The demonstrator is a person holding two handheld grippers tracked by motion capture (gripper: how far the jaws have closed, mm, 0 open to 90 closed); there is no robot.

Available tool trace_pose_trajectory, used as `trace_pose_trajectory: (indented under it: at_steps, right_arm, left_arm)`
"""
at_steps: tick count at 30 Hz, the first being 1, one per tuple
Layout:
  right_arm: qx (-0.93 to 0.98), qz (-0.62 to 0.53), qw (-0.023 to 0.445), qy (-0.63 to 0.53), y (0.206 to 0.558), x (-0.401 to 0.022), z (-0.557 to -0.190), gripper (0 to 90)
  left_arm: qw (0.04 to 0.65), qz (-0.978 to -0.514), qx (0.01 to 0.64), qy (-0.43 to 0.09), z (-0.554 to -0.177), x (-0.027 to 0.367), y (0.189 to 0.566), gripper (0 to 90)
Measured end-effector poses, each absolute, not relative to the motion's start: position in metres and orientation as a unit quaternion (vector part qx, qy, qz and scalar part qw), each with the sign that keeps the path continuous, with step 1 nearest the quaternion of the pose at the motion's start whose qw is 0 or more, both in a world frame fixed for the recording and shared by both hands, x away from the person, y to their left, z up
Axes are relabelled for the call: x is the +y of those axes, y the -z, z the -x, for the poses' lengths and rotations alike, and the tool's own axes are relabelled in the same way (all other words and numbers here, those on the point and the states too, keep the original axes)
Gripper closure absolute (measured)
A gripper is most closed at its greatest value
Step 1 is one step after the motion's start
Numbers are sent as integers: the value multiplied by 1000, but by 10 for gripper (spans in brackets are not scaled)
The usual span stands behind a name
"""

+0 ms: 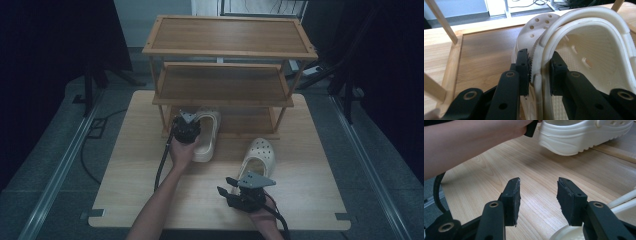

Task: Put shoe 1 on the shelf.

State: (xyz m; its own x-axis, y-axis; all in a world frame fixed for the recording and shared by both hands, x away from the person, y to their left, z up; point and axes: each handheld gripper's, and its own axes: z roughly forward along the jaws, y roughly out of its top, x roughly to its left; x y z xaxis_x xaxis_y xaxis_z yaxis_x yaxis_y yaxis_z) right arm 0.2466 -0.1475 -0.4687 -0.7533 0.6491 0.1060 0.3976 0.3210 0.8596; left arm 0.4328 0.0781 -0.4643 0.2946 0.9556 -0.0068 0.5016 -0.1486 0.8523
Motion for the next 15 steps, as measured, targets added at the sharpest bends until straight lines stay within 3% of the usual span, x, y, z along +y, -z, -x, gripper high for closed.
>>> trace_pose_trajectory:
  at_steps: [15]
  right_arm:
    - [801, -327, 131, -484, 468, -151, -248, 533]
  left_arm:
    - [388, -688, 533, -304, -452, 58, 481, 731]
